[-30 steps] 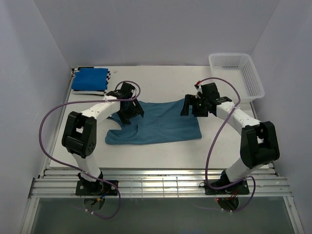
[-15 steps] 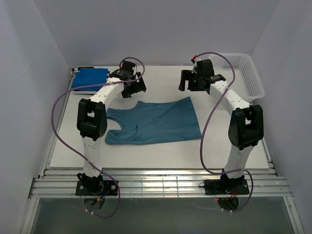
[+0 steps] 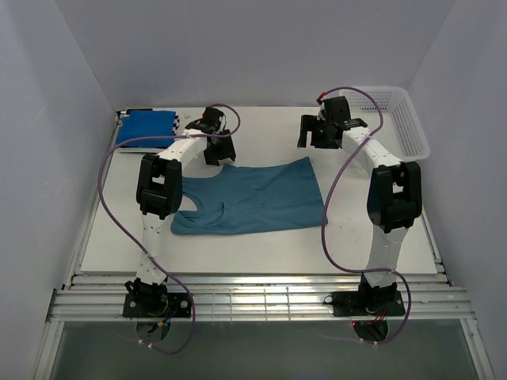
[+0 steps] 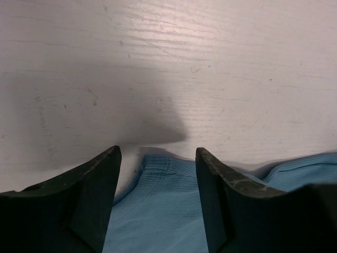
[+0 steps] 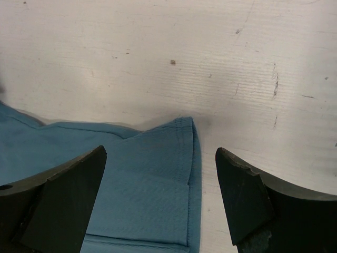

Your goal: Fold and stack the tank tops

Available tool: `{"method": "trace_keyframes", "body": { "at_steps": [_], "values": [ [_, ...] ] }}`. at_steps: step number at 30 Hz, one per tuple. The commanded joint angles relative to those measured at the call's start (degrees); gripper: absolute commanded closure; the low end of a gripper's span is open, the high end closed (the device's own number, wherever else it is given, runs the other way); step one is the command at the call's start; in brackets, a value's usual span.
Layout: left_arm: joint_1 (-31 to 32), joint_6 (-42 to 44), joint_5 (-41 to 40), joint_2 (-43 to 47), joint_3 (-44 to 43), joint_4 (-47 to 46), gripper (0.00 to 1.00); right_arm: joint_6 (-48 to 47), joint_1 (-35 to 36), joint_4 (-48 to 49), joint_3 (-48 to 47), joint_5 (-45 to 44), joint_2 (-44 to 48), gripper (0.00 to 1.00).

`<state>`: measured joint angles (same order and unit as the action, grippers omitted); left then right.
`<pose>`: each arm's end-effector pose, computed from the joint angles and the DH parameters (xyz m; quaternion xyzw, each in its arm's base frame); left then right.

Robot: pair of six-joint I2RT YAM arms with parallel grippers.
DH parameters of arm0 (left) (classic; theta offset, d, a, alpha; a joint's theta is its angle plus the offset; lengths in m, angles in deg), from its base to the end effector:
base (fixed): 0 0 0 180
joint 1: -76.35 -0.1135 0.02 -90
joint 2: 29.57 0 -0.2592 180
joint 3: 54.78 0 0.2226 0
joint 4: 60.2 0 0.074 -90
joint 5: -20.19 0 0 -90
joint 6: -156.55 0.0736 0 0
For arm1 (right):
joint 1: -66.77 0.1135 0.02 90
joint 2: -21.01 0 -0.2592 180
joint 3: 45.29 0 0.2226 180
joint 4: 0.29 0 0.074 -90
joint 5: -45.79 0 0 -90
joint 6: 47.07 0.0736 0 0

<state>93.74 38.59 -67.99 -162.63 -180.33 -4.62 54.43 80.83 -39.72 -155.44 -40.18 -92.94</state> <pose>0.4616 -0.1470 0.1422 -0.0859 0.9686 -0.1039 0.2087 0.4399 0.1155 0.2347 -0.0344 0.9168 0.1192 0.3797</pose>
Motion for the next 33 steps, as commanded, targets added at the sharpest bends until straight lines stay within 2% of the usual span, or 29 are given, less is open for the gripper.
{"method": "trace_keyframes", "body": {
  "at_steps": [1, 4, 8, 9, 11, 12, 14, 18, 19, 20, 24, 29, 33],
  "values": [
    [-0.07, 0.46, 3.61, 2.97, 4.42, -2.58, 0.32, -0.35, -0.53, 0.32, -2.25, 0.36, -0.39, 0.1],
    [0.01, 0.63, 3.63, 3.94, 6.8, -3.82, 0.39, -0.35, -0.62, 0.32, -2.33, 0.54, -0.75, 0.1],
    [0.01, 0.81, 3.62, 3.24, 6.72, -3.82, 0.53, -0.35, -0.79, 0.32, -2.25, 1.15, -0.83, 0.1],
    [0.02, 0.89, 3.97, 2.98, 6.72, -3.99, 0.6, -0.35, -0.79, 0.32, -2.25, 1.15, -1.01, 0.1],
    [0.19, 1.25, 5.2, 2.71, 6.9, -4.35, 0.61, -0.52, -0.88, 0.32, -2.34, 0.89, -1.27, 0.1],
    [0.36, 1.51, 5.38, 2.54, 6.99, -4.87, 0.67, -0.61, -0.97, 0.32, -2.34, 0.89, -1.36, 0.1],
    [0.54, 2.04, 5.03, 2.36, 7.34, -5.05, 0.67, -0.43, -1.06, 0.32, -2.51, 1.15, -1.8, 0.1],
    [0.54, 2.21, 4.59, 2.62, 8.3, -5.23, 0.77, -0.26, -1.23, 0.32, -2.69, 1.24, -2.15, 0.1],
    [0.63, 2.13, 4.42, 2.89, 8.48, -5.14, 0.91, -0.17, -1.32, 0.32, -2.6, 1.24, -2.24, 0.1],
    [0.54, 1.95, 4.24, 2.98, 8.74, -5.14, 1.0, -0.08, -1.32, 0.32, -2.69, 1.33, -2.33, 0.1],
    [0.54, 0.9, 2.49, 4.99, 11.29, -7.68, 1.0, 0.09, -1.32, 0.24, -3.12, 1.77, -3.29, 0.1],
    [0.46, -2.17, -7.09, 9.46, 13.66, -9.35, 1.0, -0.17, -1.32, -2.31, -6.9, 1.51, -6.62, 0.1],
    [0.1, -3.94, -8.68, 12.64, 16.47, -12.51, 1.0, -0.17, -1.23, -3.63, -9.36, 2.47, -9.44, 0.09]
  ]
}}
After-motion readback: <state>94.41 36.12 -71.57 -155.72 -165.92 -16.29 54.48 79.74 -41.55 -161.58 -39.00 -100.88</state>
